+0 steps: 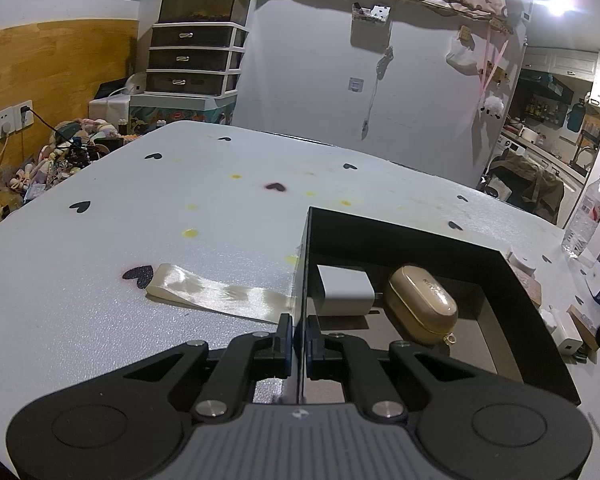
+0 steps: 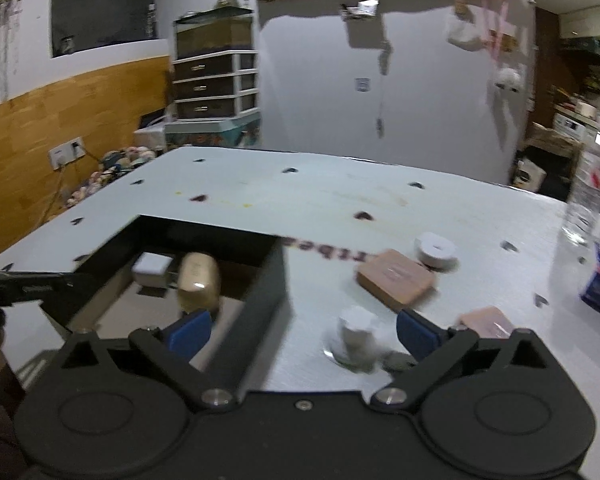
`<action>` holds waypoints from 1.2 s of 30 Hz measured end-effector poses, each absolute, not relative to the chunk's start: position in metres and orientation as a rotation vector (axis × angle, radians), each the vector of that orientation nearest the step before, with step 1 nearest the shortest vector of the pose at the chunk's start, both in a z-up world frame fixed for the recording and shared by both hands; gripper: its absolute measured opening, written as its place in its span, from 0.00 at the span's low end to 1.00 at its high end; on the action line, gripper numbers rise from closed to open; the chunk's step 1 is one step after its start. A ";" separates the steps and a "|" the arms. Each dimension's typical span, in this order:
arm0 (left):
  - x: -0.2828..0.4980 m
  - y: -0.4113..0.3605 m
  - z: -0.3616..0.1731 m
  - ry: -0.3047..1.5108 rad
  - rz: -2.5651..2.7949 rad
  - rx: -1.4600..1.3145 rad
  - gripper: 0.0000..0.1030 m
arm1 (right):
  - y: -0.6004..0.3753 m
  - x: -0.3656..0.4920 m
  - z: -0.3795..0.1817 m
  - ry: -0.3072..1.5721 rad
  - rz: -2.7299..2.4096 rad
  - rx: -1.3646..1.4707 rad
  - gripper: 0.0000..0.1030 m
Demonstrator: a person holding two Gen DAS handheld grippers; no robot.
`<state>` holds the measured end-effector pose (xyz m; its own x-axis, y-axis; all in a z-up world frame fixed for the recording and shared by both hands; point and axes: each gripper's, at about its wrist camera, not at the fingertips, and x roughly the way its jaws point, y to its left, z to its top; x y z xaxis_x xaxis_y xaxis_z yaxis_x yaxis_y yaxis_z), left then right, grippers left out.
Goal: Organize rigid objects
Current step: 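Move the right gripper to the tan square pad and grasp it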
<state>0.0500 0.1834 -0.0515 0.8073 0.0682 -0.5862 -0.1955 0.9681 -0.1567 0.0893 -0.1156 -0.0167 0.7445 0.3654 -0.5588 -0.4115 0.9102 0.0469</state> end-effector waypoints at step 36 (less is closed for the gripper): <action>0.050 0.184 -0.051 0.617 0.144 -0.215 0.06 | -0.281 0.205 -0.103 0.669 0.365 0.309 0.85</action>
